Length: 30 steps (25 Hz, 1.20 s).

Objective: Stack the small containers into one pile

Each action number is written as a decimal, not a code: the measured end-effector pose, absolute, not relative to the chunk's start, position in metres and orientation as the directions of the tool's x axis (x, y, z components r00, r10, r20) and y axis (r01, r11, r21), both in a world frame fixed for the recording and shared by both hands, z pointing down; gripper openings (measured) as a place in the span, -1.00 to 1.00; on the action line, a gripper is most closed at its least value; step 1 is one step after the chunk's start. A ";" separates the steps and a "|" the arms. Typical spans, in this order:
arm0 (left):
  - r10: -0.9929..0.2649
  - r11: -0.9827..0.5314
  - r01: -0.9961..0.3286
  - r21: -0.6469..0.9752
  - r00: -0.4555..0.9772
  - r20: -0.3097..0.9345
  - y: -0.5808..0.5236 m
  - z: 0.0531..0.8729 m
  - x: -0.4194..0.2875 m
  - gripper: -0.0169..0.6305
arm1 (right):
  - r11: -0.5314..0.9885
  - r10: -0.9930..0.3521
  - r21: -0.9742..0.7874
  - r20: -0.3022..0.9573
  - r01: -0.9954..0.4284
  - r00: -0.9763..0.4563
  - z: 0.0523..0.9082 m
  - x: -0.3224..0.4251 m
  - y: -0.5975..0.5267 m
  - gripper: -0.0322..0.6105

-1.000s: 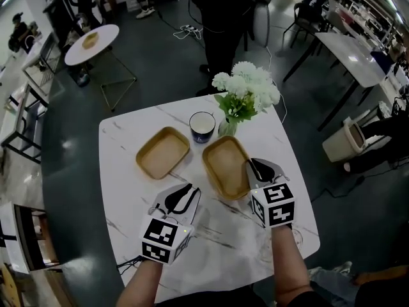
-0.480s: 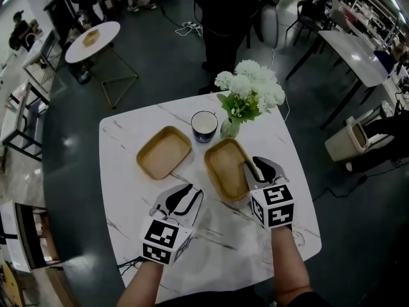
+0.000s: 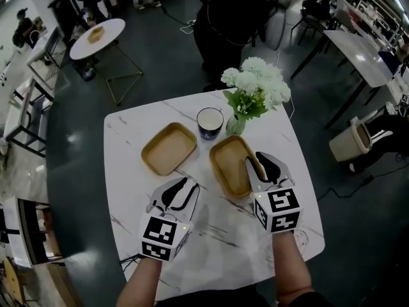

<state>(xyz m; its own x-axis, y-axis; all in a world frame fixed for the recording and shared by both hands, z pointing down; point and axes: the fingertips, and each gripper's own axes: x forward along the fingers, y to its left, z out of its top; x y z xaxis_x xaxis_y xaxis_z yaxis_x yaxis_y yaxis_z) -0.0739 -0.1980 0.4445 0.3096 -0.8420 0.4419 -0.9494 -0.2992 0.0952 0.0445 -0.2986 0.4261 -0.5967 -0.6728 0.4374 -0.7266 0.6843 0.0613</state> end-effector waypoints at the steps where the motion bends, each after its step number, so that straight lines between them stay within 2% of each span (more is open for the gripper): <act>1: -0.842 -0.298 -0.951 0.083 0.302 0.446 -0.197 0.445 -0.078 -0.59 | 0.688 -0.669 0.057 0.437 -0.723 -0.602 0.426 0.042 -0.296 -0.61; 7: -0.834 -0.319 -0.946 0.059 0.309 0.456 -0.191 0.446 -0.103 -0.58 | 0.709 -0.649 0.014 0.403 -0.705 -0.645 0.412 0.011 -0.271 -0.66; 20: -0.755 -0.389 -0.921 -0.018 0.308 0.578 -0.195 0.483 -0.150 -0.52 | 0.780 -0.514 -0.104 0.456 -0.617 -0.727 0.434 -0.068 -0.216 -0.68; 24: -0.713 -0.439 -0.896 -0.068 0.302 0.633 -0.197 0.502 -0.152 -0.49 | 0.788 -0.490 -0.112 0.482 -0.606 -0.727 0.446 -0.078 -0.207 -0.69; 30: -0.661 -0.502 -0.859 -0.096 0.310 0.683 -0.208 0.511 -0.147 -0.56 | 0.789 -0.472 -0.117 0.514 -0.603 -0.716 0.459 -0.079 -0.203 -0.70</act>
